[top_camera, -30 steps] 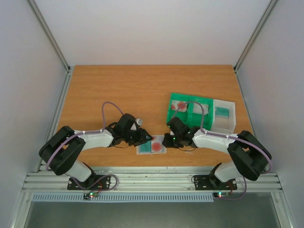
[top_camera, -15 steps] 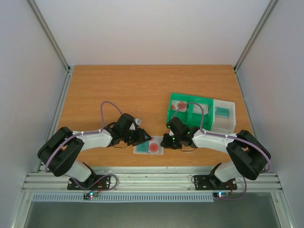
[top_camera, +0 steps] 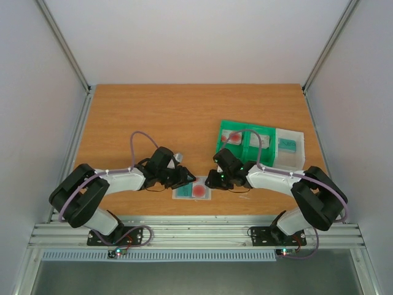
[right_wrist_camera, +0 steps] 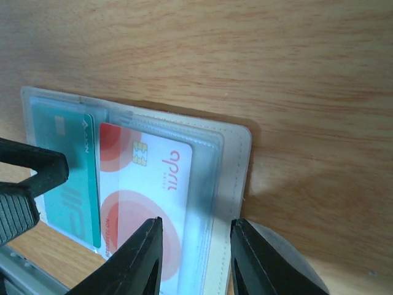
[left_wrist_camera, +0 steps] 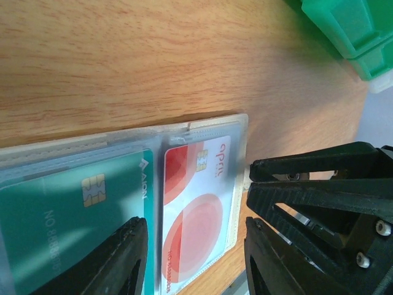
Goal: Take the credit cards out of the card holder
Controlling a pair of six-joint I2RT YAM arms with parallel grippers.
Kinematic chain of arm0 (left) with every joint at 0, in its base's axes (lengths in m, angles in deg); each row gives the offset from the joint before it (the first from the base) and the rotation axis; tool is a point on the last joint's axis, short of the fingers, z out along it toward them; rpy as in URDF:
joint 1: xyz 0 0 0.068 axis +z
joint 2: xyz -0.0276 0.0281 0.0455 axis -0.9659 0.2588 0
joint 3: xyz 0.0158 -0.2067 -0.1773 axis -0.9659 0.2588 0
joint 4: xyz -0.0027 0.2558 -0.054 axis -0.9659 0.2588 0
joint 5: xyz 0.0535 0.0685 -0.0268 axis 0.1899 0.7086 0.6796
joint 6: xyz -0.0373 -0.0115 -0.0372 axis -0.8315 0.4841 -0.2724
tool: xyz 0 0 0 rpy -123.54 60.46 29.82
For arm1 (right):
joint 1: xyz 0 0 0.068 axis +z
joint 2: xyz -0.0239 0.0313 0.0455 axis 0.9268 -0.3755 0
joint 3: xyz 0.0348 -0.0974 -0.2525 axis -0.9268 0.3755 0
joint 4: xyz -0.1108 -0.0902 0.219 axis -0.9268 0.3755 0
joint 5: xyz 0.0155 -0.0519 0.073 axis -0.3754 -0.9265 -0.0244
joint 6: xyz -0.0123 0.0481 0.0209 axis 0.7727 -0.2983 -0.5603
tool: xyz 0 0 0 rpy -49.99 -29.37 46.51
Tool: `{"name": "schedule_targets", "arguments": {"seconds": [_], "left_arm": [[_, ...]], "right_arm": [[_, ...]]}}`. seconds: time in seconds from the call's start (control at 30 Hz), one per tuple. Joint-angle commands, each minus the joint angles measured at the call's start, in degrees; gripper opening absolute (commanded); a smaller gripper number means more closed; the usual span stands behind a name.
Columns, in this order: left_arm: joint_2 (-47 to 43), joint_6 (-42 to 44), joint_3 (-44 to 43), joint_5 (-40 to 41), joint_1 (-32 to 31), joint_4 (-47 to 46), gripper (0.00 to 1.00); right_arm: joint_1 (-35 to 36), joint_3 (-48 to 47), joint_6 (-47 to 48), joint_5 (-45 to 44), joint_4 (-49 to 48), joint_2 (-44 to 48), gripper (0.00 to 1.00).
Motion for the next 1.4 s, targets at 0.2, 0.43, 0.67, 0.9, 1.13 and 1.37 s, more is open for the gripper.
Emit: {"name": "schedule_targets", "arguments": {"seconds": [0.2,0.43,0.67,0.9,1.13,1.37], "left_arm": [[2.4,0.0,1.2,-1.0,0.2,-4.5,0.44],[3.8,-1.4,1.6,-1.9,0.2,-7.1,0.44],[3.4,-2.4,2.3,-2.5,0.1,-8.8,0.34],[1.6,-1.6,2.1,-2.2,0.2,-6.7,0.34],[1.6,-0.9,2.1,-2.2,0.3,-6.0,0.35],[1.1,-0.8,2.3,-2.1,0.3,-6.3,0.39]], "right_arm": [[-0.1,0.0,0.6,-0.7,0.4,-4.1,0.27],[-0.1,1.4,-0.1,-1.0,0.1,-4.4,0.13],[0.0,1.6,-0.3,-1.0,0.0,-4.2,0.10],[-0.1,2.0,-0.4,-0.8,0.2,-3.4,0.07],[0.0,2.1,-0.6,-0.5,-0.2,-2.8,0.07],[0.0,1.8,-0.5,-0.3,-0.4,-2.9,0.07]]}}
